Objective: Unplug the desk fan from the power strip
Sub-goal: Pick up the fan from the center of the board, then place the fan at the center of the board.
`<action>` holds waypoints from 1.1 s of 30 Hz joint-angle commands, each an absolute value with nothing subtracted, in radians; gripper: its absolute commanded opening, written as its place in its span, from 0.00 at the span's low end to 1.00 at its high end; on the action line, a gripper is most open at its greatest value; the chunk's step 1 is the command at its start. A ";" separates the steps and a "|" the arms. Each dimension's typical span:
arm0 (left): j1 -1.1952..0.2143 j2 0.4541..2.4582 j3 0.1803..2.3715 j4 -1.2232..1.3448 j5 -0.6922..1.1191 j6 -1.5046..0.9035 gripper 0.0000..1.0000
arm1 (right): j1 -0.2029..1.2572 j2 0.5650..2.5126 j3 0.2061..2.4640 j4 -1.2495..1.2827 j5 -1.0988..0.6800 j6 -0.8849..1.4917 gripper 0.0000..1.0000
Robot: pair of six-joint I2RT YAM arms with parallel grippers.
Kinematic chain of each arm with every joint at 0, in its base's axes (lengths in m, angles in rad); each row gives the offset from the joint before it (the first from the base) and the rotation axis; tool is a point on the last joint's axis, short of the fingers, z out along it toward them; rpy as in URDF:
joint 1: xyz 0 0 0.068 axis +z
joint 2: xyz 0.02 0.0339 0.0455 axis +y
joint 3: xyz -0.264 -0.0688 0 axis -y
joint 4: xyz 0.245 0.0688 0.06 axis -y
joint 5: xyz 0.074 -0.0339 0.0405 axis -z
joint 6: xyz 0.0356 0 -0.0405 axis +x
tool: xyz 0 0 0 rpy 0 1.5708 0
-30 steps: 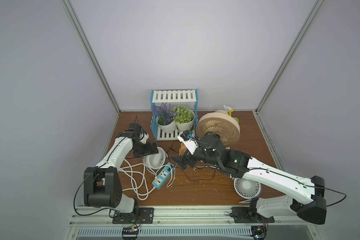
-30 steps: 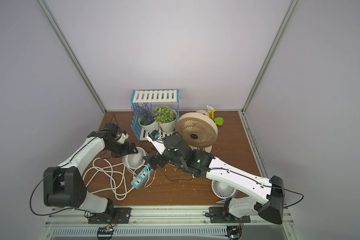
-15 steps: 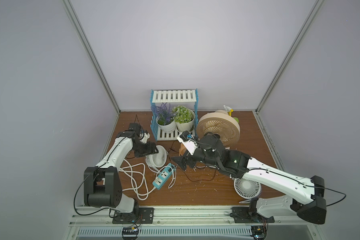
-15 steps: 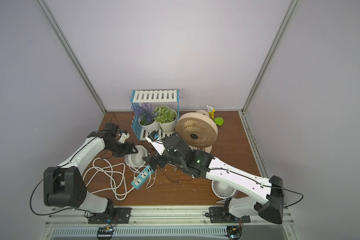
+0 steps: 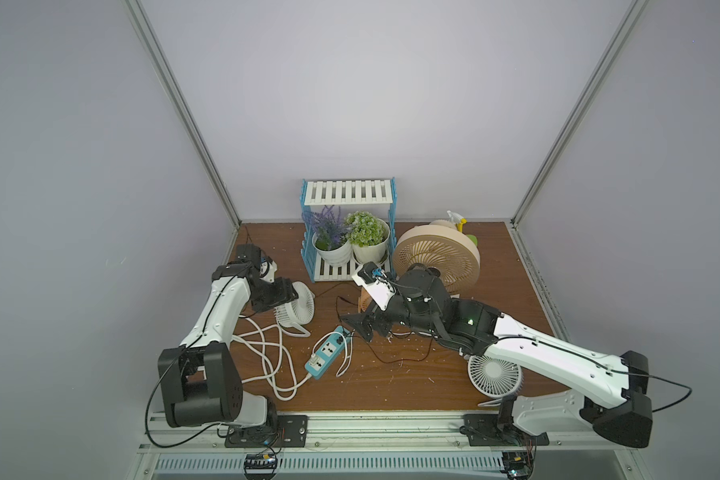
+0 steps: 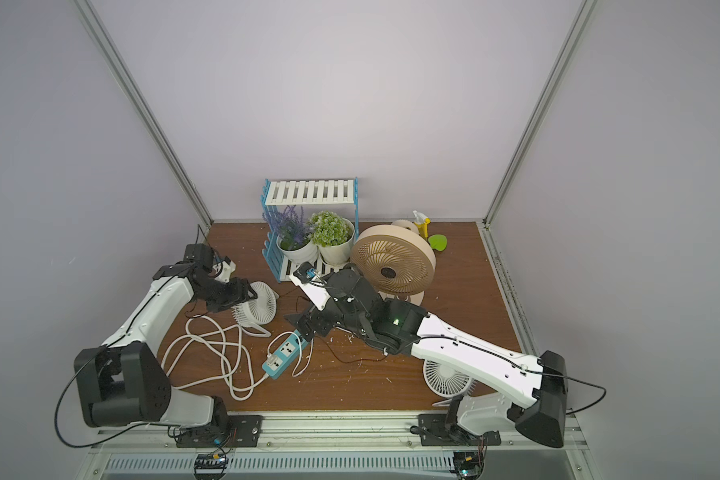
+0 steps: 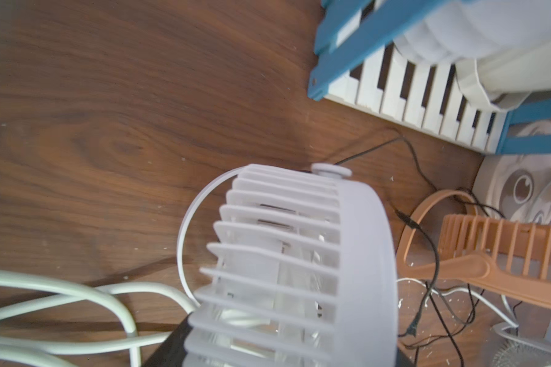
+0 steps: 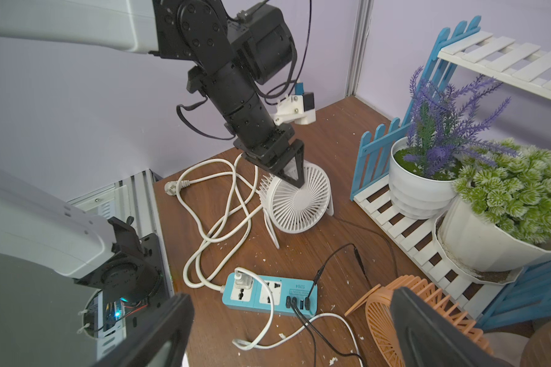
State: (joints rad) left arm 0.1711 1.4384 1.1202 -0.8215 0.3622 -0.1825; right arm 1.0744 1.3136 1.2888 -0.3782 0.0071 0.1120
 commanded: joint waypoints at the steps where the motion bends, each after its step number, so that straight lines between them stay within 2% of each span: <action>1: 0.247 1.416 1.138 -0.719 0.414 -0.284 0.57 | 1.080 1.321 1.323 -0.395 -0.002 0.095 1.00; 12: 0.320 1.535 1.037 -0.342 0.446 -0.579 0.58 | 1.082 1.329 1.320 -0.390 -0.016 0.110 1.00; 15: 0.322 1.565 1.037 -0.298 0.446 -0.616 0.61 | 1.080 1.328 1.318 -0.395 -0.014 0.112 1.00; 19: 0.321 1.619 1.107 -0.388 0.456 -0.521 0.70 | 1.083 1.321 1.310 -0.397 -0.005 0.105 1.00; 25: 0.322 1.637 1.199 -0.577 0.408 -0.364 0.99 | 1.083 1.323 1.298 -0.388 -0.022 0.112 1.00; 33: 0.322 1.446 1.234 -0.673 0.349 -0.318 1.00 | 1.129 1.445 1.386 -0.501 -0.071 0.088 0.99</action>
State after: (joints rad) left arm 0.3092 1.5211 1.1896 -0.5961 0.3901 -0.3660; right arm 1.0992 1.4086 1.3602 -0.4389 -0.0483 0.1078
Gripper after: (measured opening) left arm 0.996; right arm 0.994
